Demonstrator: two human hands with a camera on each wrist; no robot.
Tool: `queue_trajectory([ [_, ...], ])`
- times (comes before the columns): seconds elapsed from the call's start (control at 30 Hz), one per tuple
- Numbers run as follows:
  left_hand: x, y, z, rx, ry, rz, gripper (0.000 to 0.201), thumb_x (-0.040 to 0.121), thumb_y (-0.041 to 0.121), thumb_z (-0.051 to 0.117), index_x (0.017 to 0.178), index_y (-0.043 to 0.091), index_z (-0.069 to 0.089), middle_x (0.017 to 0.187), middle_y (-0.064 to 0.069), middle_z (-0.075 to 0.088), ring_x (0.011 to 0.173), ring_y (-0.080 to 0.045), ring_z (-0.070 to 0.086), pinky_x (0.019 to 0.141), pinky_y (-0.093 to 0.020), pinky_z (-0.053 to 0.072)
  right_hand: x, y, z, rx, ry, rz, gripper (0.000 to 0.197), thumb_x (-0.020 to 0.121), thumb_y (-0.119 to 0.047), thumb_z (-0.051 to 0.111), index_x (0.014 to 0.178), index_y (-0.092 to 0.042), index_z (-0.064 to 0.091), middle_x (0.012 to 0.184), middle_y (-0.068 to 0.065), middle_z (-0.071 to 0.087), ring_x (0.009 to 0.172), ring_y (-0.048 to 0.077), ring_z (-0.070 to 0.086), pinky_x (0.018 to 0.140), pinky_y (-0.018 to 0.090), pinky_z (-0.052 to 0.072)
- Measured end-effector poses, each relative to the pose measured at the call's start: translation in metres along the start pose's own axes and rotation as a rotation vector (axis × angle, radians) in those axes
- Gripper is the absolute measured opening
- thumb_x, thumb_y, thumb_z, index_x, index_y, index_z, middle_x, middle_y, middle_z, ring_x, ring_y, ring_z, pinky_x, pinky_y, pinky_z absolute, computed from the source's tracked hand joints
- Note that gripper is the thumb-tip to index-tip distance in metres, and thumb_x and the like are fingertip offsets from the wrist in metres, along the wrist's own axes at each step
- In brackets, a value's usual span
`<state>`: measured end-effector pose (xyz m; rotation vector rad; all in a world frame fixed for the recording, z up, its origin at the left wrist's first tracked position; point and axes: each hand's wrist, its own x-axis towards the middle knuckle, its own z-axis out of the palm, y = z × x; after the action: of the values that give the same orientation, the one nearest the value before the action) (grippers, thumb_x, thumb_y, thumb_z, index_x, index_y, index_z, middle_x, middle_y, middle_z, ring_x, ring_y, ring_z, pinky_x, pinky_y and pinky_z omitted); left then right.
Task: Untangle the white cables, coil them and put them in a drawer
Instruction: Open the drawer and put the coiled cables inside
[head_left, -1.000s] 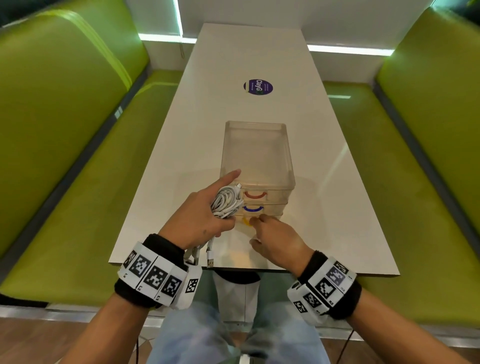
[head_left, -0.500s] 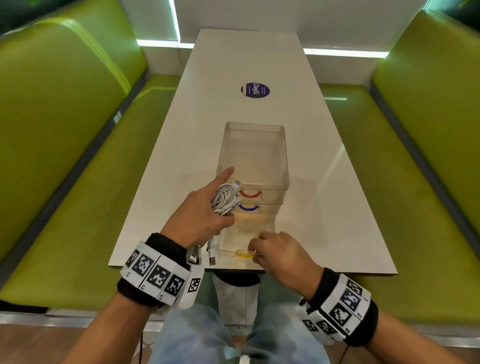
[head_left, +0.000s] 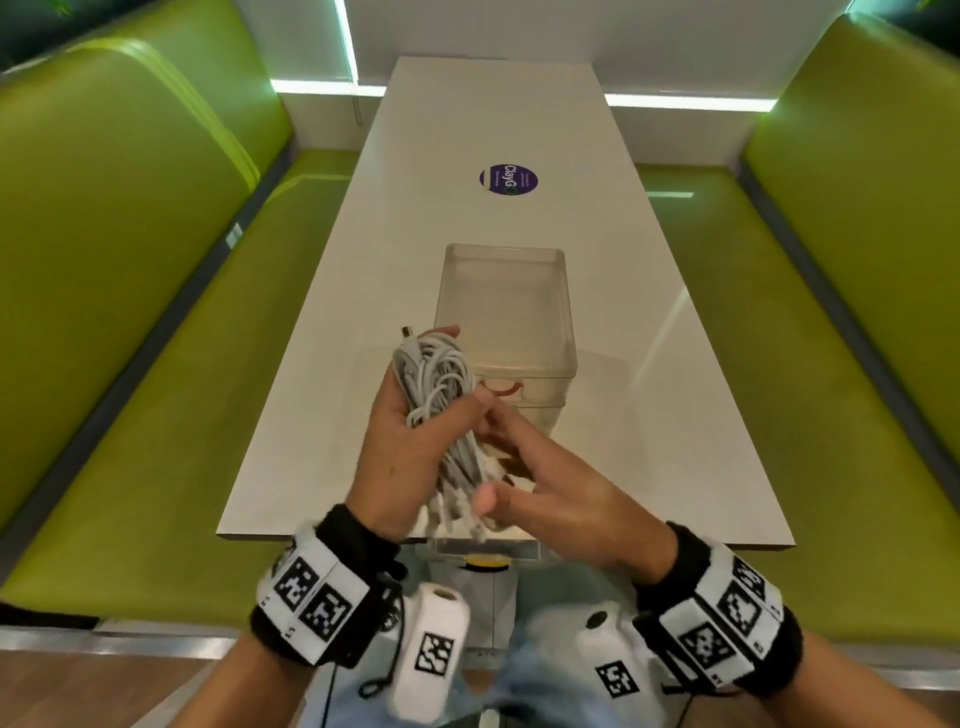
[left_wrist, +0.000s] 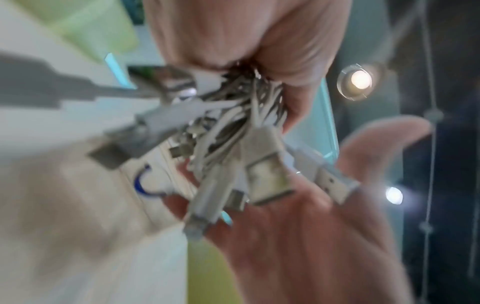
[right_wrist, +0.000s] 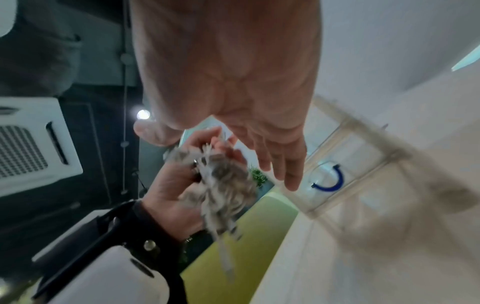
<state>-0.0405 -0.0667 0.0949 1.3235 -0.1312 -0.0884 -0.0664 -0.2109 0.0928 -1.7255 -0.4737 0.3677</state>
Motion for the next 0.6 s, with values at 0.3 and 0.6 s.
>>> queue_trajectory([
  [0.3,-0.011,-0.019,0.014,0.036,-0.041,0.037,0.097,0.063,0.084,0.050,0.142,0.033,0.029,0.134,0.002,0.050,0.121,-0.009,0.054,0.094,-0.026,0.047,0.006,0.001,0.006,0.043,0.179,0.035,0.039,0.087,-0.018,0.064,0.123,-0.031,0.053,0.113,-0.006,0.067,0.104,0.010,0.064,0.092,0.037,0.052],
  [0.6,0.023,0.005,-0.036,0.681,0.050,0.121,0.099,0.063,0.092,0.030,0.148,0.046,0.007,0.158,0.017,-0.009,0.143,0.001,-0.002,0.116,-0.041,0.013,-0.004,0.018,-0.010,-0.855,0.106,0.339,0.017,0.089,-0.030,0.052,0.102,-0.020,0.052,0.093,0.002,0.062,0.083,0.023,0.060,0.064,0.029,0.038],
])
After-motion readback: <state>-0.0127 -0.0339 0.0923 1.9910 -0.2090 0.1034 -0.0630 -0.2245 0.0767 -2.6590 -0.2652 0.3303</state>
